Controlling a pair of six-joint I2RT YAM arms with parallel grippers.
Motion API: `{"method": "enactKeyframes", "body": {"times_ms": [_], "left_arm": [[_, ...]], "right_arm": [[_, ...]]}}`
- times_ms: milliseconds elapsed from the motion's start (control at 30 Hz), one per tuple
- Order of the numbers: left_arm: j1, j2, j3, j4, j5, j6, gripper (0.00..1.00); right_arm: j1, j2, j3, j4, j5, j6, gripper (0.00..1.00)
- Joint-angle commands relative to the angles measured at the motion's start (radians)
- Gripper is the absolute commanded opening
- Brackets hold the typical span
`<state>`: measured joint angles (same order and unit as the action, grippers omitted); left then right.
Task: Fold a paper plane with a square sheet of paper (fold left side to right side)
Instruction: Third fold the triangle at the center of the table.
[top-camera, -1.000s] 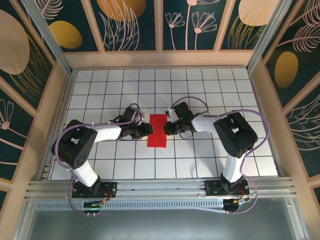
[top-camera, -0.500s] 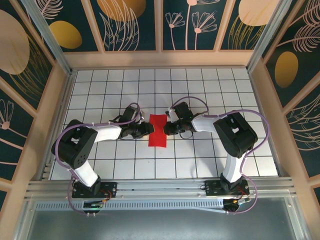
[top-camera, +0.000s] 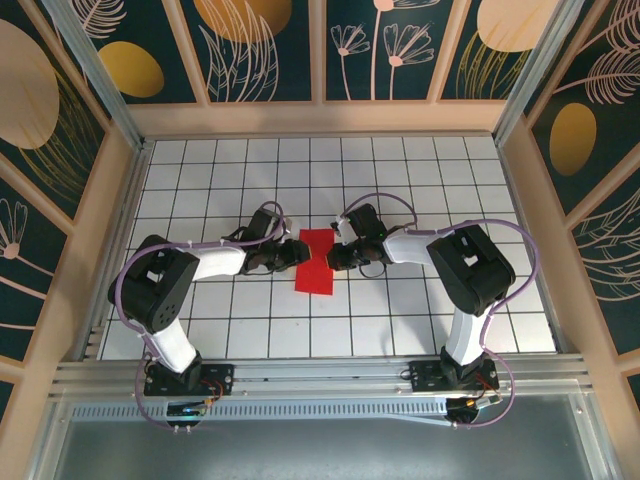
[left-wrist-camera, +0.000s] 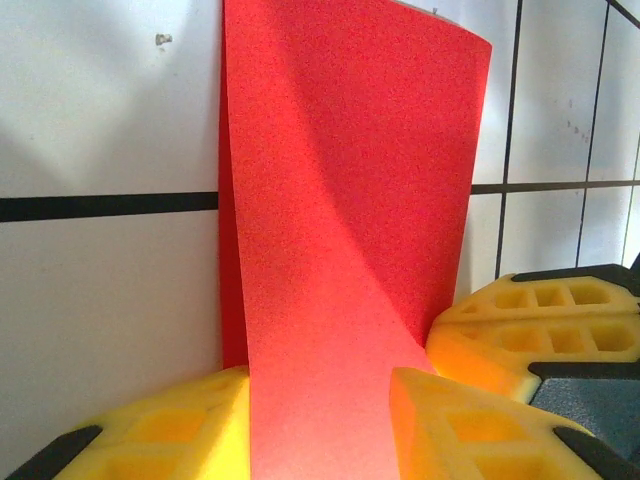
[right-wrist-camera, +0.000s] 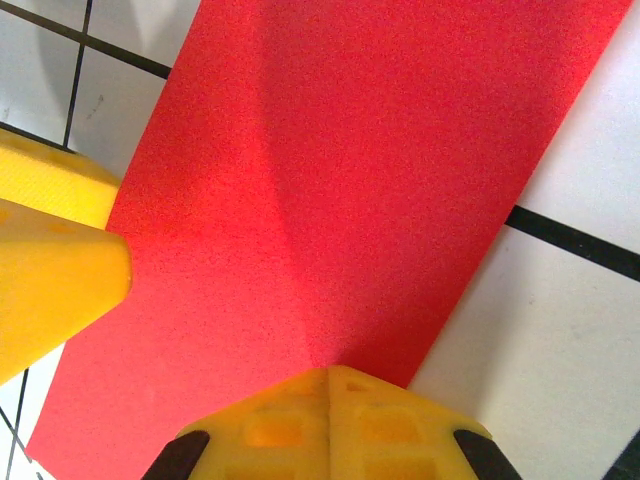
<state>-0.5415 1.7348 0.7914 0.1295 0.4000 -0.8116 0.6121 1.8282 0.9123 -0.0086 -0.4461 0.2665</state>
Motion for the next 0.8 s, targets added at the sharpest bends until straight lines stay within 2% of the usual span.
{"method": "enactKeyframes", "body": {"times_ms": [0, 167, 400, 500, 633, 767], "left_arm": [[0.011, 0.015, 0.025, -0.004, -0.010, 0.036, 0.38], [0.014, 0.019, 0.020, -0.001, -0.003, 0.037, 0.31], [0.014, 0.012, 0.002, -0.001, -0.009, 0.013, 0.08], [0.014, 0.004, -0.005, -0.005, 0.003, 0.001, 0.00], [0.013, -0.014, -0.015, -0.032, -0.001, -0.025, 0.00], [0.013, -0.051, -0.044, 0.000, 0.010, -0.120, 0.00]], "right_arm": [[-0.013, 0.034, -0.014, -0.109, 0.078, -0.028, 0.00], [-0.014, 0.033, -0.014, -0.106, 0.080, -0.025, 0.00], [-0.015, 0.006, -0.007, -0.087, 0.078, -0.021, 0.00], [-0.015, -0.024, -0.004, -0.075, 0.084, -0.025, 0.06], [-0.015, -0.091, -0.016, -0.048, 0.110, -0.037, 0.20], [-0.011, -0.204, -0.070, -0.018, 0.155, -0.061, 0.36]]}}
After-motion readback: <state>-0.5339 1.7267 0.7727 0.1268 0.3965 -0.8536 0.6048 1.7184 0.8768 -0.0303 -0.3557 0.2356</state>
